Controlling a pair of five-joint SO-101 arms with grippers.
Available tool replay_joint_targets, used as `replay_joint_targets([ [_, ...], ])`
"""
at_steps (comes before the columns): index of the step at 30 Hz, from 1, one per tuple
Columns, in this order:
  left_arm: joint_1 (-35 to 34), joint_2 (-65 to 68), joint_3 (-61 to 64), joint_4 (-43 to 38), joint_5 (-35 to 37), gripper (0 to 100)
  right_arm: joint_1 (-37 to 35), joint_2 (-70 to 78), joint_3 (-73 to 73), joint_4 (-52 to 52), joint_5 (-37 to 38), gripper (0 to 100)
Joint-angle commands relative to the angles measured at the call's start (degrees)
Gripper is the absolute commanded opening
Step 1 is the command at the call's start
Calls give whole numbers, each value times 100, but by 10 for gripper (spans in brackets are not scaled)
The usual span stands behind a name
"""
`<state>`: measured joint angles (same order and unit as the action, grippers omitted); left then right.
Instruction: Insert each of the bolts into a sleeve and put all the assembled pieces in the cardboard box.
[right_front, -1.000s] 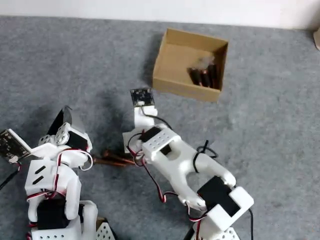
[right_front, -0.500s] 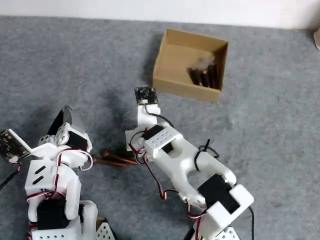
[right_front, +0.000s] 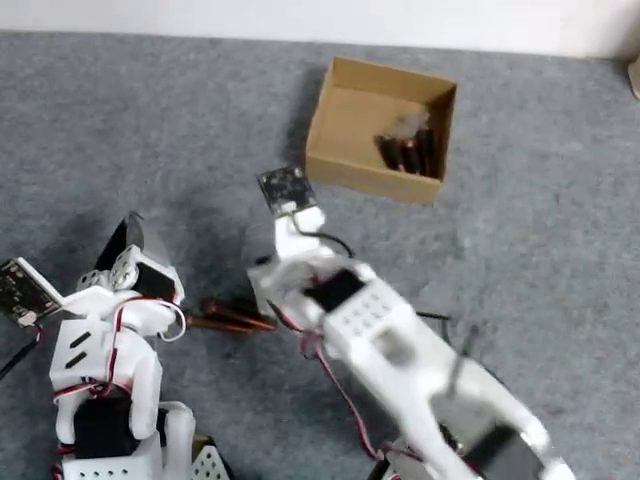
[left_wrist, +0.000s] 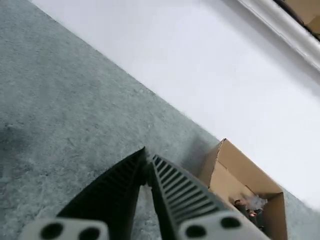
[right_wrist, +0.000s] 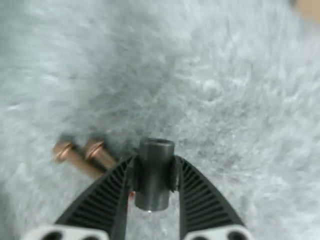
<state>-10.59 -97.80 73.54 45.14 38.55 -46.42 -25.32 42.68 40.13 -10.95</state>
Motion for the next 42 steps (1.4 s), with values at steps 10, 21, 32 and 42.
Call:
replay_joint_targets([
  [10,637,5191,-1578,-589,167,11,1965,-2158,1015,901,536,5],
  [21,1042,6738,-2316,1451,923,7,2229,-2167,1244,866,536,5],
  [32,1631,5473,-1719,2453,1029,25,2220,-2176,1912,4,536,5],
  [42,1657,5429,-1367,2426,1284,294,2220,-2211,1974,-40,536,5],
])
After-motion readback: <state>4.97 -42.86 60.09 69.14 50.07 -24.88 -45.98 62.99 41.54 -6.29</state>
